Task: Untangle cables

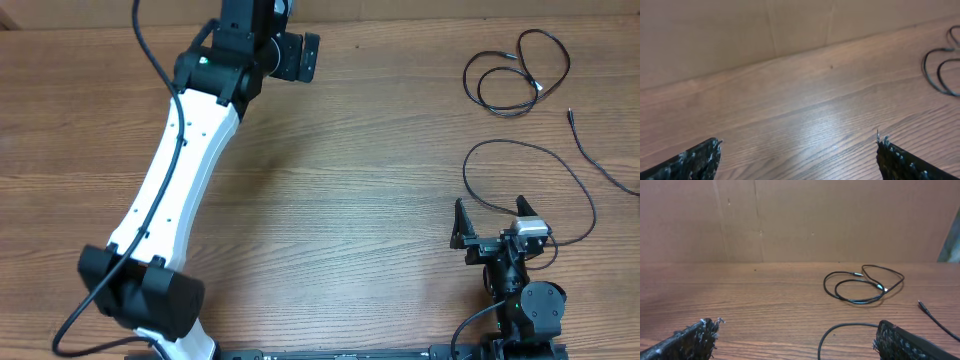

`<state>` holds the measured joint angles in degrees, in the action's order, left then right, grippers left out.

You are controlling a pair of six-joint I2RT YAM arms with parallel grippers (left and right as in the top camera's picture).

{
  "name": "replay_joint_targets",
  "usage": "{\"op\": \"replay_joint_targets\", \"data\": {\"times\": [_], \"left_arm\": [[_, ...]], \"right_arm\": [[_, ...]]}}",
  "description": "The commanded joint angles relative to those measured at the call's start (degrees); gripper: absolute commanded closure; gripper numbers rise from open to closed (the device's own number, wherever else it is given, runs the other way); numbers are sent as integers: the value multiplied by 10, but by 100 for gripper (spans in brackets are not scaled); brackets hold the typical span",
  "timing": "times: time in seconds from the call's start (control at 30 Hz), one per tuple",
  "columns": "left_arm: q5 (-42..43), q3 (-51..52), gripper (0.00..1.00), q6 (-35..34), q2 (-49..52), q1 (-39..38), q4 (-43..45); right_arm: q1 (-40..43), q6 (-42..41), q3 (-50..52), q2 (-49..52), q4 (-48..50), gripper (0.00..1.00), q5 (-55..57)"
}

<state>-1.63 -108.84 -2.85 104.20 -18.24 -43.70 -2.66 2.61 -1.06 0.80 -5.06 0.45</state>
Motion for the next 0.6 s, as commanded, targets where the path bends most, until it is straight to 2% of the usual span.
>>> {"op": "replay_joint_targets", "data": {"times": [0.0, 0.1, 0.23, 0.3, 0.57], "left_arm": [[-23, -8, 0, 16, -55, 2, 0], [-35, -8, 0, 16, -78, 3, -27], [-106, -8, 1, 20, -111, 3, -84], [-115, -8, 0, 20, -116, 8, -104], [-17, 12, 0, 16, -137, 47, -94]], "right_arm": [[2, 9, 6, -6, 3, 0, -1], [2, 9, 6, -6, 3, 0, -1], [2, 9, 6, -6, 3, 0, -1], [2, 9, 6, -6, 3, 0, -1], [2, 9, 6, -6, 3, 0, -1]]}}
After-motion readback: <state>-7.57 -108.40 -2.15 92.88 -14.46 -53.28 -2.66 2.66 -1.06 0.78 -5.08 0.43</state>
